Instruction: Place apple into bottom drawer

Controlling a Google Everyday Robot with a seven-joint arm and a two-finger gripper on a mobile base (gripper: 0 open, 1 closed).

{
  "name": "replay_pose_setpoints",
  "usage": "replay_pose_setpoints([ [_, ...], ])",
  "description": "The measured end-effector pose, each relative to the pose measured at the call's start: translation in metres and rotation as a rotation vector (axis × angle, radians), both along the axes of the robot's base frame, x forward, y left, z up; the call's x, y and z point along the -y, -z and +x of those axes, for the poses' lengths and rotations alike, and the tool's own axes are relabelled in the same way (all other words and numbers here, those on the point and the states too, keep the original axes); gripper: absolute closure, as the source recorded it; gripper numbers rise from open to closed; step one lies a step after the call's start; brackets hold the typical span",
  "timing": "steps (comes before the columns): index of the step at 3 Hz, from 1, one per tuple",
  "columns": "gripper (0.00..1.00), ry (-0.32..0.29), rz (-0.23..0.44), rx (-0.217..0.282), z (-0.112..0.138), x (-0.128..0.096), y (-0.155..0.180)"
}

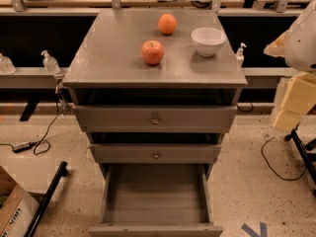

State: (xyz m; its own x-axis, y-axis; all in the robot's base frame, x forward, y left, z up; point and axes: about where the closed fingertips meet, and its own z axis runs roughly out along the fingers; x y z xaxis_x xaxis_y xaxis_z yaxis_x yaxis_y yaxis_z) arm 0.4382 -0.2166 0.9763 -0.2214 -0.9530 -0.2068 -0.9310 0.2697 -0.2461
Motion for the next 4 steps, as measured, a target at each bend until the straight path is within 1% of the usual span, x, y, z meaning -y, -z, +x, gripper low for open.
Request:
replay_pose_setpoints([
  [1,0.00,0.000,0.000,0.000,0.000,0.000,0.000],
  [2,0.00,-0.057,0.154,0.041,0.023,-0.024,0.002],
  [3,0.00,-0.140,0.318,0.046,0.068,-0.059,0.016],
  [4,0.00,-0.211,0.399,0.043,0.110,-0.095,0.020],
])
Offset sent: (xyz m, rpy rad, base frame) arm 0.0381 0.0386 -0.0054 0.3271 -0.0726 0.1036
